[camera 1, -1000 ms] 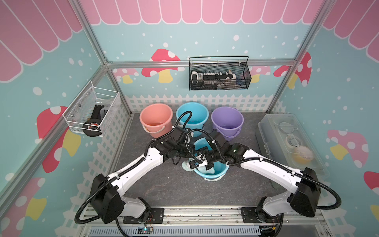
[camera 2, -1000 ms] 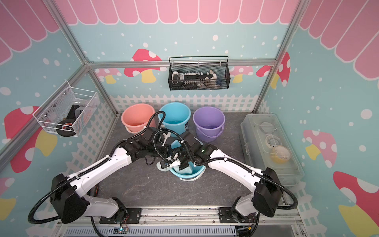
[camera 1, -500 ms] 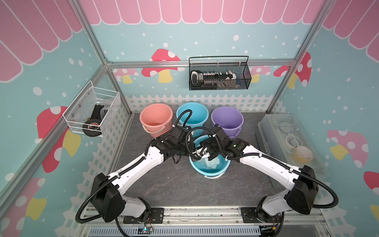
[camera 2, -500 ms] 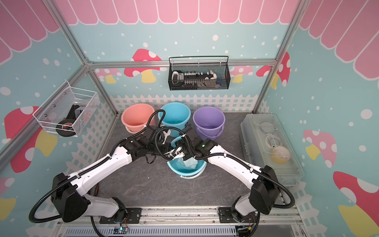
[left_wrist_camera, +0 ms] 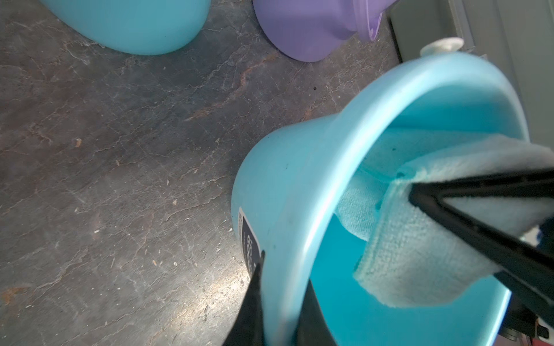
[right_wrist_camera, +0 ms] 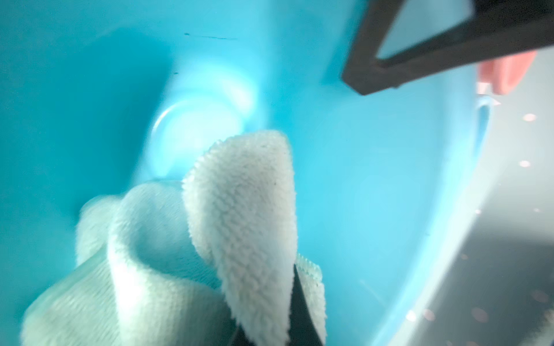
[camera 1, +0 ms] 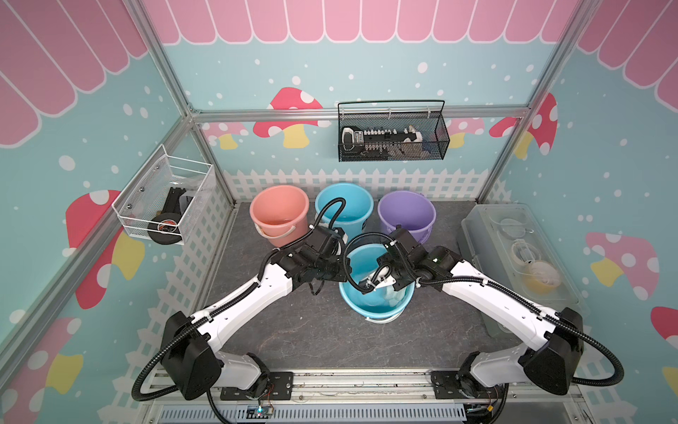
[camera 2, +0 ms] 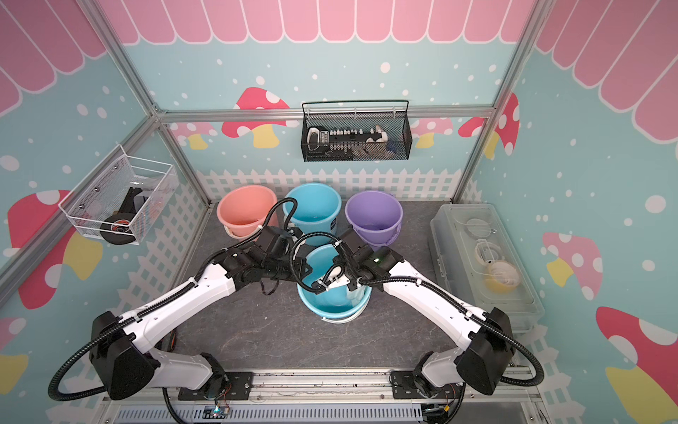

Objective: Wipe the inside of the bucket with a cloth
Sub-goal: Wipe the dirt from the inside of the bucket.

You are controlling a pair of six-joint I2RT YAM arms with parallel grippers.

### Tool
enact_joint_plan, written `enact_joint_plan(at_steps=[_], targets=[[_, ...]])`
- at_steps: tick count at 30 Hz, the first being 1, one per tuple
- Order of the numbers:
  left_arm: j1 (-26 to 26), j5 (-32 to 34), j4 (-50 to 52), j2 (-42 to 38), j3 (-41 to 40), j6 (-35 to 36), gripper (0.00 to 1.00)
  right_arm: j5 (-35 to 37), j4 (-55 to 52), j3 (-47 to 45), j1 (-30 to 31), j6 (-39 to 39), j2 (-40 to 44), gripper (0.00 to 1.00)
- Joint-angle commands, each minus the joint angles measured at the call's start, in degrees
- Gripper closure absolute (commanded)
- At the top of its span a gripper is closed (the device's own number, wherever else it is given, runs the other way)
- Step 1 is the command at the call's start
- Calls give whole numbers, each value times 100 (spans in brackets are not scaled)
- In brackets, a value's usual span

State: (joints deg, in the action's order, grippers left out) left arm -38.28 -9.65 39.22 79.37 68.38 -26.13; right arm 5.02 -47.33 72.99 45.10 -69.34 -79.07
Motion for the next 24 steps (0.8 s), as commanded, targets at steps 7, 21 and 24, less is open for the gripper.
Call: enact_joint_plan(at_steps=[7,21,24], targets=[[-5,127,-56,-227,131,26,100,-1912,-1127,-111,122,493,488,100],[-4,79,-125,-132,193,-7,100,-3982,333,-67,245,1489,46,100],[-4,66,-147,-150,193,11,100,-4003,1607,-421,243,1995,93,100]])
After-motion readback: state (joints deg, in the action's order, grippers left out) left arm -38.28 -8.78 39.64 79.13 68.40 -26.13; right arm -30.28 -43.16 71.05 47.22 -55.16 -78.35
